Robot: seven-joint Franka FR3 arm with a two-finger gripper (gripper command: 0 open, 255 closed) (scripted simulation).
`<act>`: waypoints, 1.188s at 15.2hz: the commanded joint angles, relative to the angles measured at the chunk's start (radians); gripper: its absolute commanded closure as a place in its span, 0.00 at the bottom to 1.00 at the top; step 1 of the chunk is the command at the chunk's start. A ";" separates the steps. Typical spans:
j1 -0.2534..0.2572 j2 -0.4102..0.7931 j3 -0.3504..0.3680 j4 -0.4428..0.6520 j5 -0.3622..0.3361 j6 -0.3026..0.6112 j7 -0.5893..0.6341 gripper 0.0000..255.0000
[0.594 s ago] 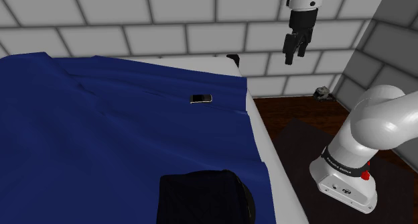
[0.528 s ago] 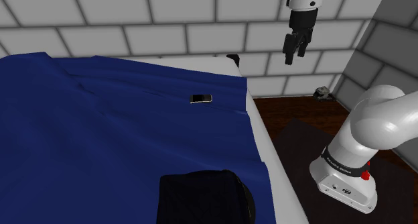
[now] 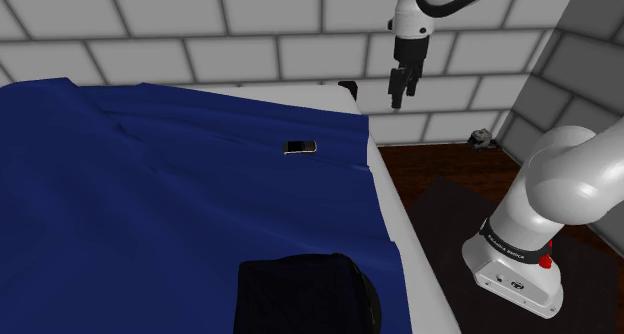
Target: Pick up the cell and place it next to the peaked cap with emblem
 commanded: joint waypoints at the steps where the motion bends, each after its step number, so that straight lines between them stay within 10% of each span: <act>1: 0.020 0.059 0.003 0.010 0.008 0.058 -0.024 0.00; 18: 0.142 0.624 0.048 0.289 0.081 0.412 -0.268 0.00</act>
